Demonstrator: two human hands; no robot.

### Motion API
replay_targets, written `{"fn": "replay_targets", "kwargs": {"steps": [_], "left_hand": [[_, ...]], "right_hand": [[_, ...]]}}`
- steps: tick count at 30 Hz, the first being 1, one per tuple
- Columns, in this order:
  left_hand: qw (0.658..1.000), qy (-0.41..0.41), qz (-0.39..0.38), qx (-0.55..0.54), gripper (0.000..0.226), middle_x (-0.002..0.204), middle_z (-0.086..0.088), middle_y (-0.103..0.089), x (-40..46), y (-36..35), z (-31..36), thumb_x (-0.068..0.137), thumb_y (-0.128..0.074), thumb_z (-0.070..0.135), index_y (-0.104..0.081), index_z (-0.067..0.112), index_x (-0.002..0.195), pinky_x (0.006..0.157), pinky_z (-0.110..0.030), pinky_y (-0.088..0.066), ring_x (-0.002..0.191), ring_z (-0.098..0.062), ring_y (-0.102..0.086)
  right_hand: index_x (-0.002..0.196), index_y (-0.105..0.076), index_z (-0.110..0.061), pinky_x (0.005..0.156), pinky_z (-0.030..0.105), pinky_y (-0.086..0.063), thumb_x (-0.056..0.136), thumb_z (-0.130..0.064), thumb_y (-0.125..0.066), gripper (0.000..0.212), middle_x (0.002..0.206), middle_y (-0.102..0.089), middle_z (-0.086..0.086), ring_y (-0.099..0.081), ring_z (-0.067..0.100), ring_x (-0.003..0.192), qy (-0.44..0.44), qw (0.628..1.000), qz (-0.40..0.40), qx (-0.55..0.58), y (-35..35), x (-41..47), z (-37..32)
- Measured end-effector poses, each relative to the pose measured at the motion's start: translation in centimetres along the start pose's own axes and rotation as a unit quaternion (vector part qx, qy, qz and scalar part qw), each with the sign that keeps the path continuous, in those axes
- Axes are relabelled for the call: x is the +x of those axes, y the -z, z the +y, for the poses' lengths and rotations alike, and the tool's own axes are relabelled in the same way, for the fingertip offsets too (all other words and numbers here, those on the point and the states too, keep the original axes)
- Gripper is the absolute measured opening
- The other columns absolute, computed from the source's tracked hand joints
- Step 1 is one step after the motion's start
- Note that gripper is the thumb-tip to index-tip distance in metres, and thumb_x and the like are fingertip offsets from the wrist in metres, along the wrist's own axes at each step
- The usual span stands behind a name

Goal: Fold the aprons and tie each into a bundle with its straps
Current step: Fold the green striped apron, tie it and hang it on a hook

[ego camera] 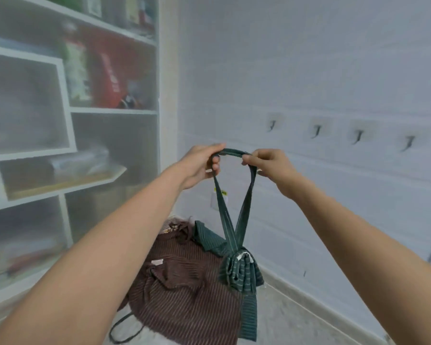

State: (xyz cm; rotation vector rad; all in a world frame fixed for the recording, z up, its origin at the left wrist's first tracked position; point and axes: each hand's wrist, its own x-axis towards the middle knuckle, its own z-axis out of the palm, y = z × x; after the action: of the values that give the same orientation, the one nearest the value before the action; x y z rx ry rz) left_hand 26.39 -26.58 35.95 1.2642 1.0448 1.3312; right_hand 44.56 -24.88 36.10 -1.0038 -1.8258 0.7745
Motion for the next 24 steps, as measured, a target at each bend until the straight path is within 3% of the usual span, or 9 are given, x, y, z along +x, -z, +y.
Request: {"fn": "replay_targets", "kwargs": {"steps": [2,5,8,12,14,16,19,21,24], "left_hand": [[0.999,-0.026,-0.014,0.043,0.007,0.061,0.007,-0.046,2.4,-1.7,0.5,0.087,-0.065,0.020,-0.060,0.019,0.082,0.057,-0.018,-0.038,0.052,-0.006,-0.040],[0.986,-0.046,-0.009,0.160,0.015,0.074,0.002,-0.053,6.4,-3.8,1.7,0.083,-0.068,0.009,-0.064,0.017,0.095,0.061,-0.019,-0.042,0.060,-0.008,-0.044],[0.974,-0.061,0.014,0.219,0.018,0.073,0.002,-0.052,10.5,-5.5,2.7,0.085,-0.065,0.011,-0.065,0.011,0.102,0.063,-0.021,-0.044,0.064,-0.009,-0.046],[0.964,-0.098,0.032,0.244,0.008,0.073,0.000,-0.050,16.2,-6.6,2.8,0.088,-0.061,0.015,-0.063,0.011,0.095,0.061,-0.025,-0.048,0.065,-0.012,-0.049],[0.957,-0.122,0.032,0.262,0.007,0.077,0.000,-0.052,18.8,-6.8,2.4,0.088,-0.061,0.019,-0.063,0.013,0.092,0.066,-0.029,-0.051,0.070,-0.014,-0.052],[0.949,-0.144,0.028,0.280,0.010,0.079,0.000,-0.053,21.8,-6.7,1.9,0.087,-0.062,0.022,-0.063,0.014,0.093,0.069,-0.032,-0.053,0.072,-0.014,-0.052],[0.939,-0.175,0.027,0.294,0.014,0.079,0.000,-0.053,24.4,-6.8,1.8,0.087,-0.061,0.024,-0.063,0.013,0.095,0.065,-0.031,-0.056,0.070,-0.014,-0.054],[0.929,-0.188,0.017,0.317,0.016,0.080,-0.003,-0.056,26.3,-6.9,1.8,0.088,-0.060,0.025,-0.063,0.011,0.096,0.060,-0.030,-0.057,0.068,-0.015,-0.056],[0.916,-0.200,0.006,0.348,0.015,0.085,-0.008,-0.060,28.7,-7.5,1.5,0.088,-0.060,0.025,-0.064,0.011,0.091,0.064,-0.038,-0.059,0.073,-0.022,-0.061]], "right_hand": [[0.071,-0.062,-0.012,0.070,0.024,-0.048,0.089,-0.022,-0.063,0.021,0.063,-0.046,-0.003,-0.044,0.012,0.061,-0.034,0.997,-0.010,0.069,2.4,1.6,0.9],[0.074,-0.058,-0.013,0.054,0.020,-0.045,0.083,-0.022,-0.070,0.018,0.062,-0.032,-0.002,-0.033,0.011,0.054,-0.051,0.994,-0.014,0.096,5.6,4.3,2.1],[0.082,-0.059,-0.013,0.050,0.021,-0.040,0.078,-0.016,-0.075,0.017,0.068,-0.042,-0.001,-0.040,0.010,0.060,-0.044,0.999,-0.003,0.007,7.7,7.2,3.4],[0.089,-0.059,-0.011,0.057,0.030,-0.056,0.087,-0.006,-0.056,0.007,0.067,-0.046,0.001,-0.045,0.015,0.063,0.007,0.993,0.063,-0.095,9.1,11.4,5.3],[0.091,-0.062,-0.012,0.064,0.038,-0.057,0.088,-0.010,-0.049,0.014,0.073,-0.054,0.001,-0.053,0.022,0.069,0.030,0.973,0.117,-0.195,9.4,13.6,6.5],[0.096,-0.064,-0.015,0.064,0.035,-0.050,0.088,-0.016,-0.047,0.019,0.084,-0.060,0.003,-0.058,0.026,0.081,0.027,0.938,0.175,-0.299,9.3,15.8,7.6],[0.103,-0.061,-0.017,0.062,0.029,-0.038,0.090,-0.023,-0.049,0.019,0.098,-0.062,0.004,-0.057,0.023,0.090,0.020,0.910,0.223,-0.350,9.1,18.1,8.7],[0.103,-0.058,-0.017,0.061,0.028,-0.037,0.090,-0.032,-0.053,0.020,0.098,-0.061,0.001,-0.057,0.021,0.087,0.029,0.898,0.247,-0.363,8.8,19.8,8.9],[0.099,-0.058,-0.016,0.062,0.029,-0.038,0.090,-0.036,-0.056,0.022,0.096,-0.060,0.002,-0.056,0.022,0.086,0.026,0.874,0.260,-0.410,8.5,21.8,9.0]]}}
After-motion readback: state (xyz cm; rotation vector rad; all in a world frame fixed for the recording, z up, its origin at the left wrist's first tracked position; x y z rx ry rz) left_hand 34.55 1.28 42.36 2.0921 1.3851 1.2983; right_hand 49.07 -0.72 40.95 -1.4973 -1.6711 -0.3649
